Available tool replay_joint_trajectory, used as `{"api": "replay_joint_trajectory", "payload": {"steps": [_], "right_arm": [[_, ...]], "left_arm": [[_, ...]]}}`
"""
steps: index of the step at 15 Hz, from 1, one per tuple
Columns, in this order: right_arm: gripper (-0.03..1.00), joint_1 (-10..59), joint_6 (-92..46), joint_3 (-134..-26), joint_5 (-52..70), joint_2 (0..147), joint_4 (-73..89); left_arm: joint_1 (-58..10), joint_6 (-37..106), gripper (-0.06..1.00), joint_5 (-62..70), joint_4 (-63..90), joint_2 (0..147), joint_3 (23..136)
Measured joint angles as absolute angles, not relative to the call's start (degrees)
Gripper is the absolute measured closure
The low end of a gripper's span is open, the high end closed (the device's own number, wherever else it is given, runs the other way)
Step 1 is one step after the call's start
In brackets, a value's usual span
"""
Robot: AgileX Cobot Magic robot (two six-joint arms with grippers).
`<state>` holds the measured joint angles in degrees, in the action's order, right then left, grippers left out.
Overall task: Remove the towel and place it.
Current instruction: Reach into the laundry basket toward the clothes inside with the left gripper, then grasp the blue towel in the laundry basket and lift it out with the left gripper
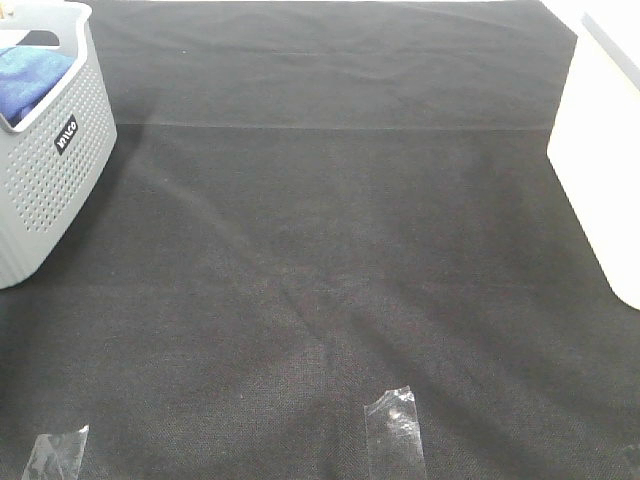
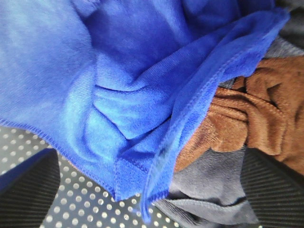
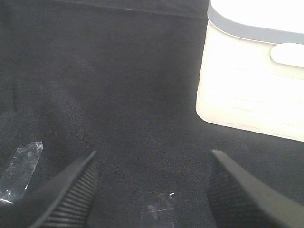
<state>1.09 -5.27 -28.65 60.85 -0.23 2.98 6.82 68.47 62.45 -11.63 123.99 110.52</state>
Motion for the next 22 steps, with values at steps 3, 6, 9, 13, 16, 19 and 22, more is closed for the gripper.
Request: {"api": "replay_joint_trajectory", "payload": {"steps": [3,6,9,13,16,19,22], "right_arm": [[0.31,1.1,-5.3,-28.6,60.8,-0.2,3.0],[0.31,1.1,-5.3,-28.6,60.8,-0.2,3.0],[0.31,1.1,-5.3,-28.6,60.8,-0.2,3.0],[0.31,1.1,-5.3,-28.6,60.8,-0.2,3.0],[0.31,1.1,-5.3,-28.6,60.8,-0.2,3.0],[0.31,1.1,-5.3,-28.6,60.8,-0.2,3.0],[0.31,1.1,-5.3,-28.6,60.8,-0.2,3.0]], "left_arm": [[7.0,69.0,-0.04,61.9,-12.1,126.3,110.5],[7.4,69.0,-0.03,61.9,-12.1,127.3,110.5],[7.4,68.9,0.24,62.7,-12.0,127.3,110.5],[7.4,61.9,0.91,62.8,-14.4,127.2,110.5],[7.4,55.3,0.94,62.9,-15.8,127.0,110.5],[7.4,54.1,0.94,64.2,-15.0,127.0,110.6],[7.4,52.8,0.94,68.4,-13.5,124.3,113.4]]}}
